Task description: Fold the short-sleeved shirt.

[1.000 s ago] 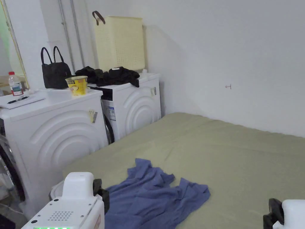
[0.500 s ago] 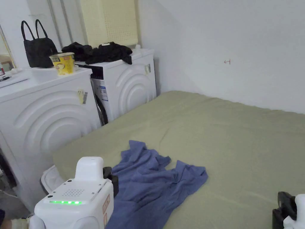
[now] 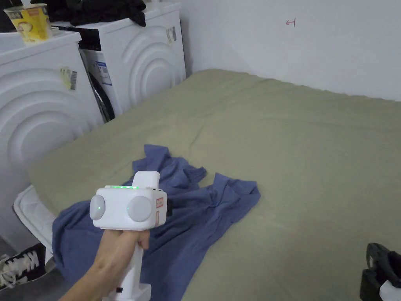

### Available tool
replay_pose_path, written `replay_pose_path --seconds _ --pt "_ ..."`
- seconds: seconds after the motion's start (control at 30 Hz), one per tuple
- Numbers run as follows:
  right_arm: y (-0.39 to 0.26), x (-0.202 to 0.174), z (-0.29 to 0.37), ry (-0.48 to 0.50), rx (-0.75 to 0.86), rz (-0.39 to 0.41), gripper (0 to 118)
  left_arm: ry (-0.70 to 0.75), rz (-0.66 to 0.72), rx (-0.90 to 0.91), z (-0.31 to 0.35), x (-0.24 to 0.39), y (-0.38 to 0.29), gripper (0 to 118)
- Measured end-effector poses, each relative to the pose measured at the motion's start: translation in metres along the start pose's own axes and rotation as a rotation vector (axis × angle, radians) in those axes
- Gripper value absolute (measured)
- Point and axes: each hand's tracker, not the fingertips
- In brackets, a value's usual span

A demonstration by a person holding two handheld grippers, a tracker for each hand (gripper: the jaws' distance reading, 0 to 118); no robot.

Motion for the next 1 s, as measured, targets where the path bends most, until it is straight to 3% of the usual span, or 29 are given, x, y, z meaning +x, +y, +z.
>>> replay_pose_path --seconds 0.03,0.07,0.1,0.13,0.2,0.27,0.4,0.47,0.6,0.63,0.67,0.7,0.73,0.9,1.0 --pt "-0.001 0.0 -0.001 0.001 -0.007 0.001 0 -0.015 -0.007 -0.03 -0.017 0.017 -0.015 15" --pt "-0.002 0.0 -0.001 0.001 -0.012 0.004 0 -0.019 -0.016 -0.065 -0.026 0.026 -0.034 53" --pt "-0.004 0.0 -0.002 0.004 -0.017 0.007 0 -0.051 -0.029 -0.119 -0.054 0.055 -0.063 112" --pt "-0.005 -0.001 -0.003 0.004 -0.022 0.011 0 -0.067 -0.029 -0.175 -0.072 0.072 -0.105 117" --pt "-0.009 -0.001 -0.004 0.007 -0.033 0.017 0 -0.021 -0.005 -0.144 -0.047 0.041 -0.108 116" --pt "-0.012 -0.002 -0.006 0.009 -0.045 0.015 0 -0.006 -0.065 -0.189 -0.049 0.039 -0.096 116" --pt "-0.017 -0.003 -0.009 0.011 -0.074 0.008 0 -0.032 -0.074 -0.301 -0.086 0.07 -0.177 115" --pt "-0.019 -0.003 -0.009 0.009 -0.085 0.012 0 -0.018 -0.1 -0.322 -0.086 0.062 -0.184 115" --pt "-0.022 0.001 -0.002 -0.001 -0.094 0.009 0 -0.037 -0.096 -0.304 -0.085 0.072 -0.171 104" --pt "-0.023 0.003 0.001 -0.006 -0.096 0.005 0 -0.04 -0.1 -0.29 -0.081 0.075 -0.153 95" --pt "-0.023 0.005 0.003 -0.008 -0.098 0.0 0 -0.039 -0.113 -0.258 -0.076 0.074 -0.12 77" --pt "-0.024 0.007 0.006 -0.013 -0.1 -0.006 0 -0.034 -0.137 -0.227 -0.069 0.073 -0.084 27" --pt "-0.025 0.01 0.009 -0.018 -0.103 -0.014 0 0.001 -0.159 -0.198 -0.045 0.05 -0.05 0" --pt "-0.029 0.031 0.034 -0.061 -0.1 -0.029 0 -0.033 -0.162 -0.169 -0.036 0.078 -0.032 0" --pt "-0.031 0.047 0.053 -0.101 -0.092 -0.045 0 -0.097 -0.187 -0.123 -0.036 0.136 0.004 0"
